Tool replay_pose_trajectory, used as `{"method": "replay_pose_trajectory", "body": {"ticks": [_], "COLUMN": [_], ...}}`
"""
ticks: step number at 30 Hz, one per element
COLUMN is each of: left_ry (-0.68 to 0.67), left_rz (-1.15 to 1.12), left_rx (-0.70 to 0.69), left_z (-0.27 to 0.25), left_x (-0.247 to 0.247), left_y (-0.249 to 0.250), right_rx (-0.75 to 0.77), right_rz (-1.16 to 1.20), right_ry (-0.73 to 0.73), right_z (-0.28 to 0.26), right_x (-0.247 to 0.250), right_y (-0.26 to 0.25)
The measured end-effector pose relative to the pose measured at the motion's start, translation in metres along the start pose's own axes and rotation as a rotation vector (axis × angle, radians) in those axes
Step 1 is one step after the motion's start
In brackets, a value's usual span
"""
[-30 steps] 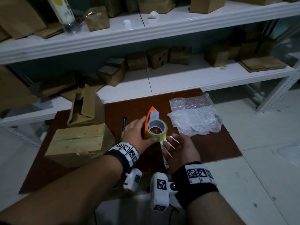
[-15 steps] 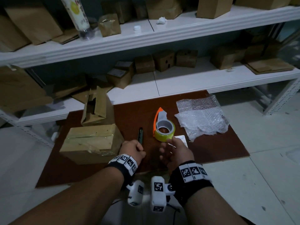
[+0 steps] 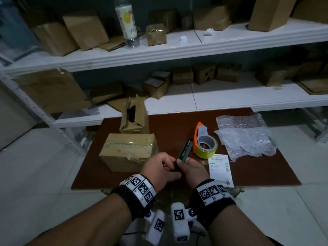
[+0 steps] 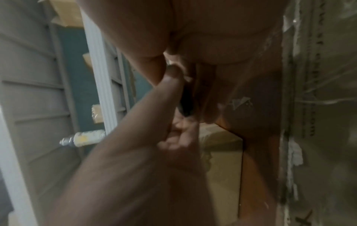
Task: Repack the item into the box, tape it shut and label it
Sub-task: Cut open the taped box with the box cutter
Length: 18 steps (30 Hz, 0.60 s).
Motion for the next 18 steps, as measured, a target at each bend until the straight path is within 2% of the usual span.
{"method": "replay_pose_trajectory", "body": {"ticks": [2, 4, 7, 10, 14, 16, 18], "left_ry": [-0.019, 0.007, 0.233, 0.485, 0.684, 0.691, 0.634], "left_rz": [-0.081, -0.132, 0.076, 0.084, 0.013, -0.051, -0.116], "left_rx": [0.003, -0.004, -0.143, -0.204, 0.048, 0.181, 0.272], "left_z": [-0.005, -0.01, -0.014, -0.01, 0.017, 0.025, 0.031], "left_x": [0.012, 0.029, 0.076, 0.134, 0.192, 0.204, 0.204], "left_y": [0.002, 0.007, 0.018, 0.015, -0.04, -0.065, -0.086], "right_rx": [0.009, -0.025, -0.053, -0.023, 0.071, 0.109, 0.112], "right_rz": [0.055, 0.244, 0.433, 0.465, 0.237, 0.176, 0.187], "right_ry": [0.038, 0.02, 0.012, -0.007, 0.002, 0.037, 0.038], "right_z": [-0.003, -0.003, 0.0, 0.001, -0.009, -0.017, -0.024], "right_x": [-0.001, -0.008, -0.013, -0.015, -0.015, -0.016, -0.021], "right_y": [-0.001, 0.002, 0.004, 0.004, -0.007, -0.015, -0.021]}}
Point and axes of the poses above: each hand's wrist, its own z-axis towards the middle knuckle, its own x-axis out of the back of the hand, y = z × x, the point moved 6 cm from there along z, towards the middle knuckle, and after that the axes turned 9 degrees about y, right-handed, at the moved point
